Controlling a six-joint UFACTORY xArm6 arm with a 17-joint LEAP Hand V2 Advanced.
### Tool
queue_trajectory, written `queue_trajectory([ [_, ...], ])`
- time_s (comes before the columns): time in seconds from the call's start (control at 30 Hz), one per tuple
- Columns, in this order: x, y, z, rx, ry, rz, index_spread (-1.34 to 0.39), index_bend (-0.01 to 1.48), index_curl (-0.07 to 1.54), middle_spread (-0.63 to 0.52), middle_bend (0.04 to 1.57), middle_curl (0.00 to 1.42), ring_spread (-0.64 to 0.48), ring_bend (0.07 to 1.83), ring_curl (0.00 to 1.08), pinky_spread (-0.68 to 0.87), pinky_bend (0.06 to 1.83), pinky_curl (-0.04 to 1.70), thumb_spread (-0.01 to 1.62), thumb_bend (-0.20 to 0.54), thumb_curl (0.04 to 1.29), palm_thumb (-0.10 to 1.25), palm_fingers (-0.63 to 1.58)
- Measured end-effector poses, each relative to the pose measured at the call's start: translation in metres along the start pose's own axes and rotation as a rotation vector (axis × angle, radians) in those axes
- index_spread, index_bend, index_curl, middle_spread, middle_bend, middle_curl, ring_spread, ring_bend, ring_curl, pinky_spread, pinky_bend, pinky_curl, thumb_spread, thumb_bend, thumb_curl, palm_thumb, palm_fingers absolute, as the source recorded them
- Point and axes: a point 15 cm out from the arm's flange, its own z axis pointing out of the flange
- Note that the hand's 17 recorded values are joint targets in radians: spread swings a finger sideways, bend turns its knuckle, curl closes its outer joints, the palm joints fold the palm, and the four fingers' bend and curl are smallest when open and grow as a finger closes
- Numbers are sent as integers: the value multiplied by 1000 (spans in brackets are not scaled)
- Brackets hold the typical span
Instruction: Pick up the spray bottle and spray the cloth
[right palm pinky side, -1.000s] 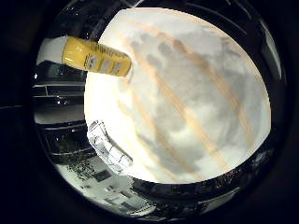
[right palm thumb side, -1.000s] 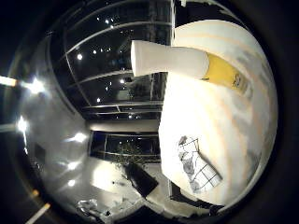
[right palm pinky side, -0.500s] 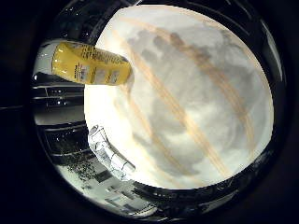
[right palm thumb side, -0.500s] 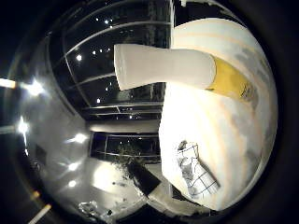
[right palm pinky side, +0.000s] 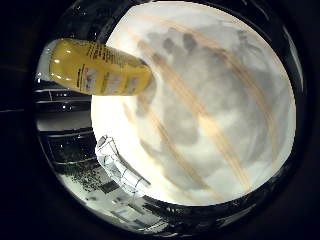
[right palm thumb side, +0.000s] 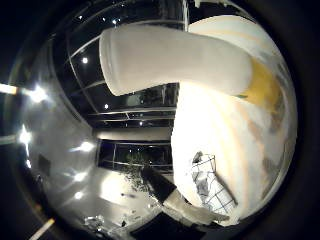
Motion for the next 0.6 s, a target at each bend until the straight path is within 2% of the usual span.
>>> queue_trajectory([
  [0.3, 3, -6, 10, -10, -1, -9, -123, 167, 284, 110, 319, 369, 169, 436, 276, 310, 344, 293, 996, -25, 297, 440, 298],
  [0.6, 9, -10, 23, -26, -4, -17, -184, 194, 324, 22, 441, 416, 46, 661, 321, 161, 363, 261, 1020, -18, 304, 515, 617],
])
